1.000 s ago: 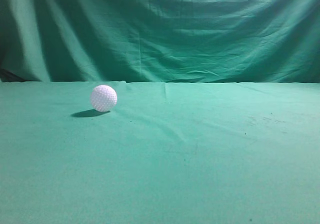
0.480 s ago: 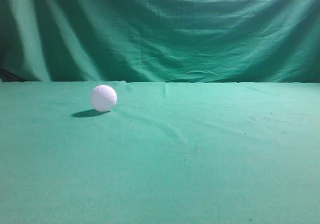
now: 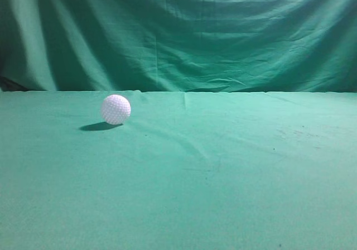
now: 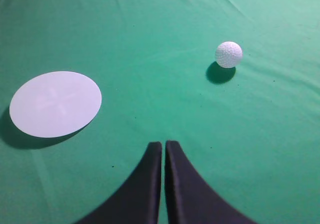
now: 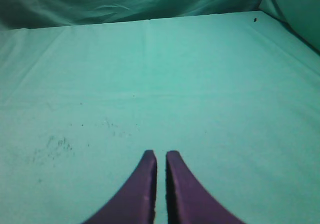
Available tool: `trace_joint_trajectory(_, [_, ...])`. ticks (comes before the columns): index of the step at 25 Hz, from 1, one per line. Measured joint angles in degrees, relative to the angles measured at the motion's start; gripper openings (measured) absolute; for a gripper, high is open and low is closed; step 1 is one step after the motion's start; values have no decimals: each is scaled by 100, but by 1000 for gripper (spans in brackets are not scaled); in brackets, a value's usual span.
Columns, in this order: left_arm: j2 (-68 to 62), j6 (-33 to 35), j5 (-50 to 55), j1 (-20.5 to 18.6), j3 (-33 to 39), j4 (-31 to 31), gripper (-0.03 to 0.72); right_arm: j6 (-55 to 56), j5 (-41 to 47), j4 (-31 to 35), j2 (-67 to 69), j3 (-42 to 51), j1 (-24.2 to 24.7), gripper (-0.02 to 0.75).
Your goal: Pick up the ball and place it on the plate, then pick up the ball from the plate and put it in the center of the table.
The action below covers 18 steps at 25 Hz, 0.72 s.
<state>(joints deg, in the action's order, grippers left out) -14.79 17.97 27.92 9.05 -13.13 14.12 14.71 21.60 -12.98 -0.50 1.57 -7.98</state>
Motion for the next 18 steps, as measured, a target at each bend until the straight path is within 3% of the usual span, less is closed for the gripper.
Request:
trace_joint_trajectory(9, [46, 0, 0, 0, 0, 0, 0, 0, 8, 0, 0, 0, 0, 80])
trace_joint_trajectory(18, [1486, 58, 305, 0, 0, -477, 0, 0, 12, 0, 0, 8, 0, 80])
